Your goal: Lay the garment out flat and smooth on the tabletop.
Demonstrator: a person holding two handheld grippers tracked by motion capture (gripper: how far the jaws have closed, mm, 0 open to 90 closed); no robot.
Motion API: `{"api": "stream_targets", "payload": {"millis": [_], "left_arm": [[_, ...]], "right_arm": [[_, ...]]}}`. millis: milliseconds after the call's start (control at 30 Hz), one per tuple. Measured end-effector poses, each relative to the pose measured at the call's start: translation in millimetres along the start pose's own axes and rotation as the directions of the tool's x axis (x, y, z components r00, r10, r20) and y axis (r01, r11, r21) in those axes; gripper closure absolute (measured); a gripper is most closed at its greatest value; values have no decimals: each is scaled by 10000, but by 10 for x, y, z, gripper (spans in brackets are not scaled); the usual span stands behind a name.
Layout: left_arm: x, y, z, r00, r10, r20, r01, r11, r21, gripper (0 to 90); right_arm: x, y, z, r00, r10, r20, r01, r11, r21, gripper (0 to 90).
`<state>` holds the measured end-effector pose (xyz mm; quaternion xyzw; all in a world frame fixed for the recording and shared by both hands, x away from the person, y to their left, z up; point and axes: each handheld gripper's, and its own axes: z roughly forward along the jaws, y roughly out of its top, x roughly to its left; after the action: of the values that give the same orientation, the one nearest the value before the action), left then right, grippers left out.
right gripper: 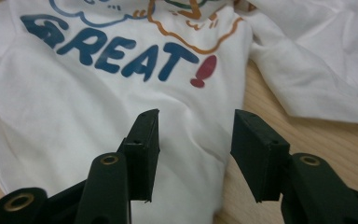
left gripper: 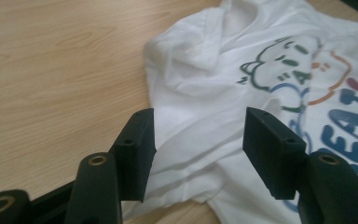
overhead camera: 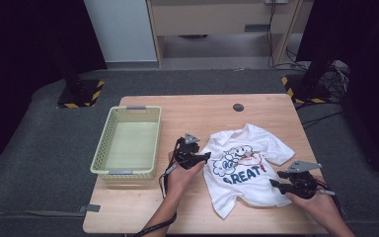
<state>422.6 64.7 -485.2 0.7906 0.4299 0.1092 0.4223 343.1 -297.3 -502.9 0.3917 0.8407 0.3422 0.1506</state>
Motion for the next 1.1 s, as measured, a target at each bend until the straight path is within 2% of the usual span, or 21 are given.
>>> {"api": "stream_targets", "payload": {"millis": [100, 200, 433, 500, 567, 633, 800, 1000, 1100], "left_arm": [[-96, 47, 42, 9994, 191, 277, -189, 9998, -72, 403], [-165, 69, 134, 9985, 315, 446, -319, 9994, 92, 389], [-259, 94, 340, 9971, 480, 590, -503, 9980, 373, 403], [-262, 96, 387, 9978, 544, 379, -564, 9970, 536, 457], [-236, 97, 415, 9991, 331, 282, -349, 9974, 635, 514], [-209, 103, 425, 9994, 289, 186, -302, 9972, 688, 602], [-159, 141, 411, 9979, 456, 465, -492, 9956, 797, 879], [-94, 241, 300, 9980, 564, 294, -586, 9951, 800, 895], [-26, 301, 215, 9982, 600, 84, -604, 9956, 711, 895]], "right_arm": [[42, 50, 72, 9999, -81, -68, 81, 10000, -21, 497], [72, 78, 139, 9999, -57, -149, 58, 10000, 76, 482], [108, 99, 253, 9994, 9, -337, 2, 9994, 346, 460], [109, 105, 284, 9996, 6, -300, 7, 9991, 427, 474], [105, 110, 305, 9996, -34, -267, 47, 9989, 470, 500], [101, 109, 321, 9992, -51, -389, 72, 9986, 520, 521], [81, 102, 317, 9988, -211, -444, 235, 9982, 546, 665], [55, 66, 296, 9987, -187, -483, 207, 9989, 410, 827], [55, 43, 275, 9990, -112, -439, 130, 9991, 400, 841]]}}
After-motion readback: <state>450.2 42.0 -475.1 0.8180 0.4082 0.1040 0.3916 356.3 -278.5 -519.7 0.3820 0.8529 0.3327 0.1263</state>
